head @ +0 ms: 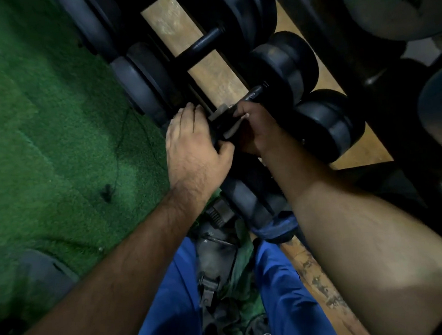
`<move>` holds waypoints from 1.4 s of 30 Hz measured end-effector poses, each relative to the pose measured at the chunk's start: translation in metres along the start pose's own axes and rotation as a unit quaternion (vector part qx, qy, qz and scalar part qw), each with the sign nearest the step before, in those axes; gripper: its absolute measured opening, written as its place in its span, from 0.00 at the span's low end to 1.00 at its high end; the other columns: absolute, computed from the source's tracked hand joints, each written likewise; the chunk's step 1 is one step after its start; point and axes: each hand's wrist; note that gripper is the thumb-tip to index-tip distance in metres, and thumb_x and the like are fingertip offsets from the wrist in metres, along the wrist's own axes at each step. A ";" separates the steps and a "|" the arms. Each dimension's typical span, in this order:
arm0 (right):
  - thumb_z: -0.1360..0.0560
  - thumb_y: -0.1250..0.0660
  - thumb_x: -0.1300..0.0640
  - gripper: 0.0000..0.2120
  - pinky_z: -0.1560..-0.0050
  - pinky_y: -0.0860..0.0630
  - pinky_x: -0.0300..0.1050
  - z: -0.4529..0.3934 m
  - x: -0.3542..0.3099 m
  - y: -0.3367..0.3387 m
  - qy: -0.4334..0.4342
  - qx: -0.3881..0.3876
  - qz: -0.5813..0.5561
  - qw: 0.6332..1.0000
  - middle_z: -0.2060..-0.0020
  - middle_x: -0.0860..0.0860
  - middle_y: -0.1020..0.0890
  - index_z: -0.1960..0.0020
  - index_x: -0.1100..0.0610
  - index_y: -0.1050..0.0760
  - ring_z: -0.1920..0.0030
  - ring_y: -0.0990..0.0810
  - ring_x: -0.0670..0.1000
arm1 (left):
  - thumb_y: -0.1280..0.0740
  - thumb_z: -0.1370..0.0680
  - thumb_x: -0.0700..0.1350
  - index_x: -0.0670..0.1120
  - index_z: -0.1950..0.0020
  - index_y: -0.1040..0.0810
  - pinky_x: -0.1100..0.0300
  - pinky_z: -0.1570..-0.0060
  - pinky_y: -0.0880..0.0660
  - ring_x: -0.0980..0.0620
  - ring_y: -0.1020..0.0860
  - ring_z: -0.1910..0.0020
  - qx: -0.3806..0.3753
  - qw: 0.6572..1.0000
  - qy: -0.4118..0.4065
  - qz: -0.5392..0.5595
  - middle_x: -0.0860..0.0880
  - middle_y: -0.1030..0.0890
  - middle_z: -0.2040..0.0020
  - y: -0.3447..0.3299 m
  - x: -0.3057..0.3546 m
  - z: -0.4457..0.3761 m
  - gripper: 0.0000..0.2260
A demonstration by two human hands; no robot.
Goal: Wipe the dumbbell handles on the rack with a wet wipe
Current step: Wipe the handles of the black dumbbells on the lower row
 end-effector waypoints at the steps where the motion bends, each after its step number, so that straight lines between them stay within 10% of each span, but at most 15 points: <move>1: 0.36 0.41 0.62 0.10 0.62 0.25 0.42 -0.002 -0.001 -0.001 0.020 0.012 -0.035 0.999 0.64 0.58 0.23 0.62 0.64 0.24 0.66 0.26 0.55 | 0.36 0.30 0.54 0.38 0.28 0.30 0.45 0.26 0.39 0.42 0.34 0.26 0.000 1.000 0.001 -0.002 0.40 0.30 0.27 0.001 0.001 -0.001 0.34; 5: 0.39 0.40 0.61 0.08 0.65 0.30 0.40 -0.009 -0.012 -0.003 0.108 0.044 -0.149 0.982 0.67 0.58 0.27 0.63 0.63 0.28 0.69 0.28 0.54 | 0.37 0.32 0.53 0.40 0.33 0.25 0.44 0.29 0.35 0.42 0.31 0.29 -0.007 1.000 -0.004 0.000 0.41 0.26 0.31 0.002 0.004 -0.011 0.30; 10: 0.40 0.40 0.61 0.17 0.49 0.26 0.47 0.004 -0.002 0.011 0.031 -0.022 -0.012 0.999 0.62 0.58 0.20 0.53 0.64 0.24 0.61 0.22 0.57 | 0.38 0.34 0.54 0.43 0.43 0.21 0.43 0.36 0.30 0.41 0.26 0.36 -0.012 1.000 -0.001 -0.002 0.43 0.21 0.41 -0.002 0.008 -0.022 0.24; 16: 0.29 0.42 0.61 0.08 0.77 0.36 0.34 -0.015 -0.016 0.008 0.102 0.059 -0.162 0.980 0.66 0.50 0.21 0.56 0.56 0.24 0.68 0.26 0.47 | 0.36 0.32 0.53 0.42 0.45 0.20 0.43 0.33 0.31 0.40 0.27 0.35 0.012 1.000 -0.002 -0.013 0.42 0.22 0.40 -0.007 0.009 -0.018 0.22; 22: 0.43 0.40 0.61 0.13 0.56 0.27 0.46 0.002 0.004 0.018 0.054 0.002 -0.036 0.998 0.65 0.57 0.22 0.62 0.60 0.22 0.63 0.24 0.55 | 0.36 0.33 0.51 0.42 0.45 0.20 0.41 0.32 0.33 0.39 0.28 0.34 0.014 1.000 0.009 -0.009 0.41 0.23 0.39 -0.005 0.017 -0.014 0.21; 25: 0.32 0.46 0.68 0.20 0.48 0.24 0.46 0.008 0.005 0.023 0.067 -0.035 -0.095 0.993 0.60 0.56 0.17 0.60 0.60 0.15 0.58 0.20 0.54 | 0.37 0.33 0.52 0.42 0.46 0.19 0.42 0.32 0.32 0.39 0.28 0.34 0.003 1.000 0.011 -0.014 0.40 0.22 0.39 -0.004 0.017 -0.016 0.22; 37: 0.17 0.43 0.51 0.13 0.56 0.26 0.39 -0.013 0.002 0.031 0.094 0.057 -0.096 0.989 0.47 0.56 0.15 0.46 0.56 0.22 0.56 0.21 0.45 | 0.36 0.33 0.52 0.41 0.51 0.18 0.41 0.35 0.31 0.38 0.27 0.36 0.010 0.999 -0.009 -0.043 0.40 0.22 0.42 -0.008 0.013 -0.015 0.19; 42: 0.22 0.33 0.50 0.20 0.47 0.23 0.47 -0.004 0.023 0.022 -0.006 0.031 -0.031 0.999 0.46 0.61 0.18 0.38 0.64 0.22 0.48 0.18 0.59 | 0.40 0.33 0.54 0.41 0.51 0.18 0.42 0.33 0.32 0.38 0.28 0.35 0.006 0.999 0.001 -0.045 0.40 0.22 0.41 -0.006 0.017 -0.014 0.22</move>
Point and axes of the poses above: each hand's wrist, its own z-axis away from the middle knuckle, its own y-axis out of the back of the hand, x = y × z
